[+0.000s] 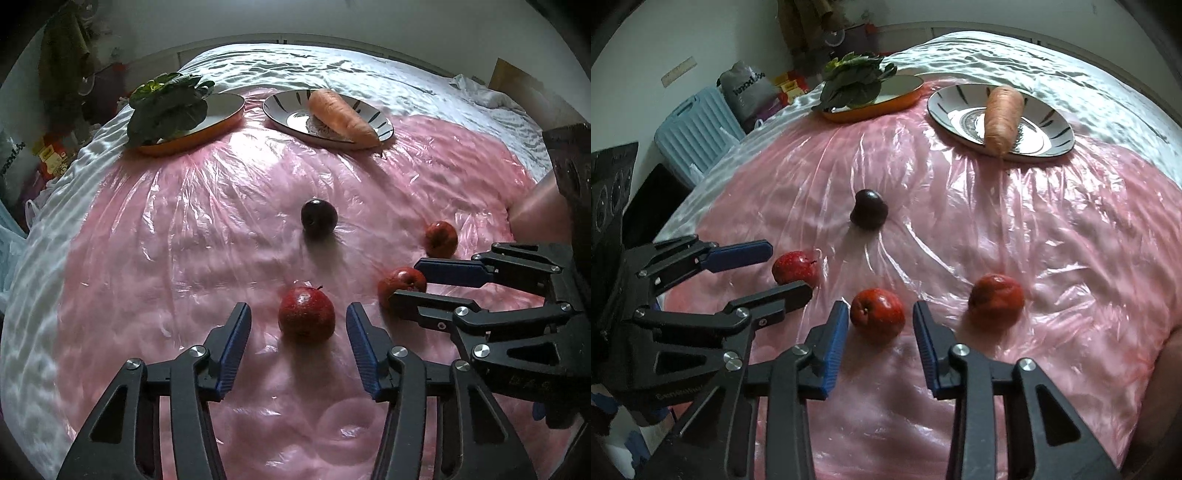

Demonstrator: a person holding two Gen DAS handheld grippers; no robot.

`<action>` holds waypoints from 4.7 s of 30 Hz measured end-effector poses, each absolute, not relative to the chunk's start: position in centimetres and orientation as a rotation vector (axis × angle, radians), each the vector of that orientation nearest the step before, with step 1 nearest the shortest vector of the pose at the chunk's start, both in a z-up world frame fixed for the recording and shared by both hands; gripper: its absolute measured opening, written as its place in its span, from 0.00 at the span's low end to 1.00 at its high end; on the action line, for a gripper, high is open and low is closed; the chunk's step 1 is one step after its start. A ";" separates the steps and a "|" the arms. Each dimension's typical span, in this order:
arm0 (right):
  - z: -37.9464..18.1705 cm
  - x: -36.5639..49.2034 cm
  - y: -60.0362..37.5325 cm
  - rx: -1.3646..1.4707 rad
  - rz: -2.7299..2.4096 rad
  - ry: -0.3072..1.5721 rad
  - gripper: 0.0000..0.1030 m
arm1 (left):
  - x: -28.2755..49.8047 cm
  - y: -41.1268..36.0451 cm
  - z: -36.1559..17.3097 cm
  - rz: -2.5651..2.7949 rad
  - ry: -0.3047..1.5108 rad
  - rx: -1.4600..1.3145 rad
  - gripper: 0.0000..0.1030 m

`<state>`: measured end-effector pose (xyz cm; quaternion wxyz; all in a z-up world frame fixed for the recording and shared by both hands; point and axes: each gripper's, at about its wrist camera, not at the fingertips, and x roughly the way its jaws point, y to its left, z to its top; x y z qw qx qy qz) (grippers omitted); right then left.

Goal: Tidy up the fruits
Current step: 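Close the left gripper on a red apple while the right gripper grasps another apple, then carry both red apples over to the green tray, then lower both apples into the green tray and open both grippers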

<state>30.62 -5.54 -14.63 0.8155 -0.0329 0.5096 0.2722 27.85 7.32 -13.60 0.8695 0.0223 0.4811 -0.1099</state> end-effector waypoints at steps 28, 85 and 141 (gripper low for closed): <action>-14.8 31.4 -6.7 -0.007 0.591 1.097 0.43 | 28.3 8.3 -13.8 -0.240 1.020 0.015 0.27; -9.6 10.0 -43.9 0.269 0.049 1.114 0.43 | 12.4 -28.4 -7.0 -0.856 1.030 0.248 0.27; -13.6 20.2 -65.3 0.271 -0.167 1.010 0.78 | 21.1 -51.5 -12.2 -0.743 0.996 0.332 0.42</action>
